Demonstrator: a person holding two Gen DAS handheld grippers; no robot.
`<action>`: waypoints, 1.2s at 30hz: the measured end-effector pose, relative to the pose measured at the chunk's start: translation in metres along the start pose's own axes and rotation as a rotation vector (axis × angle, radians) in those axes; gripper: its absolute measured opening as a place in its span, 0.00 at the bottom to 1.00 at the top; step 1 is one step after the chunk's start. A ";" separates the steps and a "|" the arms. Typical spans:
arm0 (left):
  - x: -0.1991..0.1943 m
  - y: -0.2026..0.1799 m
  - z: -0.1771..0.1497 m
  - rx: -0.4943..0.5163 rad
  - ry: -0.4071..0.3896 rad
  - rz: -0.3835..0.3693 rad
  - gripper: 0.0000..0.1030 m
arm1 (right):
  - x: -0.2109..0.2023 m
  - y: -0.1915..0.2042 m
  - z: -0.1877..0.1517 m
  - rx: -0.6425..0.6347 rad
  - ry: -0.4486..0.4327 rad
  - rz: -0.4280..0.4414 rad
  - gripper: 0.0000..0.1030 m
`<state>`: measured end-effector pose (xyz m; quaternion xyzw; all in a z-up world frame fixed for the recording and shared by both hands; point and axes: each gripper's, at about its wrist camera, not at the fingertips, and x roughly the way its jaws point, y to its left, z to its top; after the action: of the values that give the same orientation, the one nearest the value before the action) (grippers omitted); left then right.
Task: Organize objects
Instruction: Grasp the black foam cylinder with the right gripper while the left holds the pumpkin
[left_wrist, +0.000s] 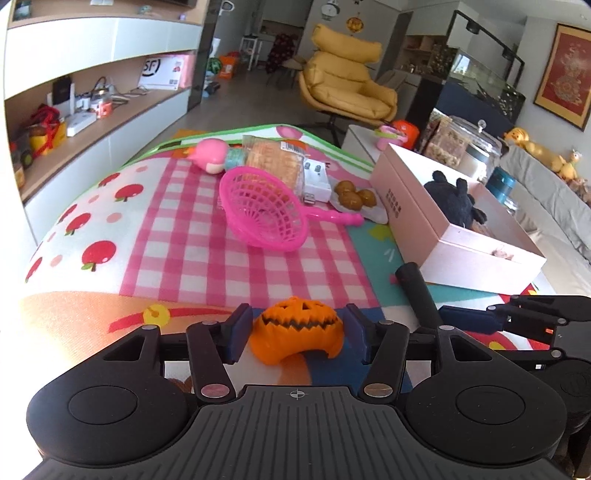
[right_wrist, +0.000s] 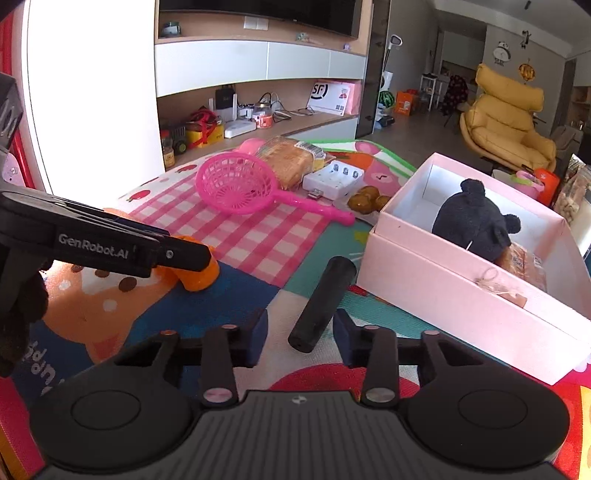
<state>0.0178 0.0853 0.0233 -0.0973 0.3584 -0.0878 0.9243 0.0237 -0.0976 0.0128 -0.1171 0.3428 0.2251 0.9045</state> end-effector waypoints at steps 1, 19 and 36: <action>0.000 -0.002 -0.001 0.011 -0.005 0.005 0.57 | -0.001 -0.001 -0.001 -0.011 0.009 -0.015 0.28; 0.000 -0.004 -0.008 0.001 -0.043 -0.006 0.58 | -0.005 -0.009 -0.003 0.071 0.015 -0.236 0.59; -0.001 0.001 -0.019 -0.029 -0.088 -0.034 0.60 | 0.015 -0.028 0.013 0.408 0.037 -0.184 0.82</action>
<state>0.0046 0.0845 0.0102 -0.1207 0.3169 -0.0936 0.9361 0.0542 -0.1122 0.0137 0.0333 0.3856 0.0656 0.9197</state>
